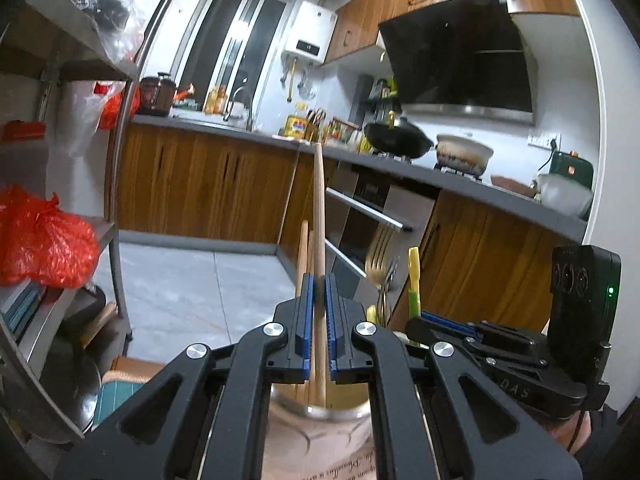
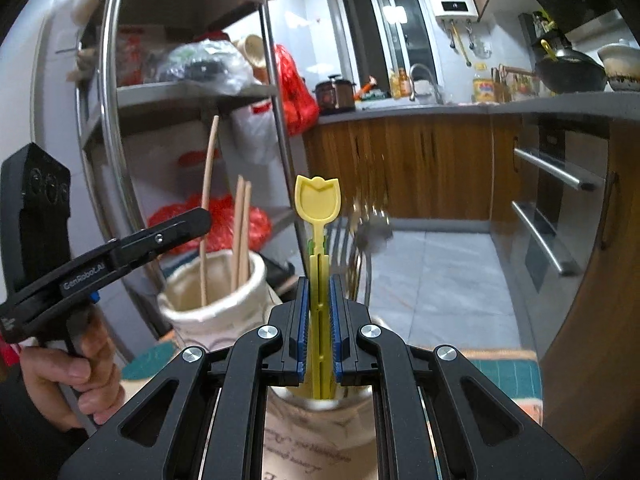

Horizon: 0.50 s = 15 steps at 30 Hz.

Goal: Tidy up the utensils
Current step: 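Lower the chopstick into the tall pot while the right tool drops the yellow spoon in the small pot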

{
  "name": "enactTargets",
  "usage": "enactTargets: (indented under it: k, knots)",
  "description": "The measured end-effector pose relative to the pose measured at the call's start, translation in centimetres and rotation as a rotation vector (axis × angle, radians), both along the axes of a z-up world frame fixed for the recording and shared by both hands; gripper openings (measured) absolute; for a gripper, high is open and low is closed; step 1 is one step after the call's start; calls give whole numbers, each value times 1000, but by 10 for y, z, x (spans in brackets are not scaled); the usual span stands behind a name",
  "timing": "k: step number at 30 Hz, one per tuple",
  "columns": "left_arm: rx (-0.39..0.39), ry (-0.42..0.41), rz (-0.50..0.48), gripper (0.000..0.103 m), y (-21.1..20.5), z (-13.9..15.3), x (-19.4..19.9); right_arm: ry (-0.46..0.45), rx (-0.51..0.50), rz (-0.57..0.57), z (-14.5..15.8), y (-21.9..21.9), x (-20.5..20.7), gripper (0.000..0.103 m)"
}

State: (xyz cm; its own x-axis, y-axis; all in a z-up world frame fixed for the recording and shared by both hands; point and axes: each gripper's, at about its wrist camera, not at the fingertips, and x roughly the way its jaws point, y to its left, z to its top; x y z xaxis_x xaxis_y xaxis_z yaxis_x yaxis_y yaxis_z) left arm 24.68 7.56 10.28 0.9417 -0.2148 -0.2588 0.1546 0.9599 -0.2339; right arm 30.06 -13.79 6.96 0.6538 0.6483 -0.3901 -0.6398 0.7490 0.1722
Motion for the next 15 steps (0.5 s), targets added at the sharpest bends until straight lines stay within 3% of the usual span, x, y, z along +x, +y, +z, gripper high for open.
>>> enactTargets:
  k: [9, 15]
  knots:
    - [86, 126, 28, 5, -9, -9, 6, 55, -62, -30, -10, 3, 6, 11]
    - [104, 176, 26, 5, -9, -6, 11, 88, -90, -39, -13, 6, 11, 11]
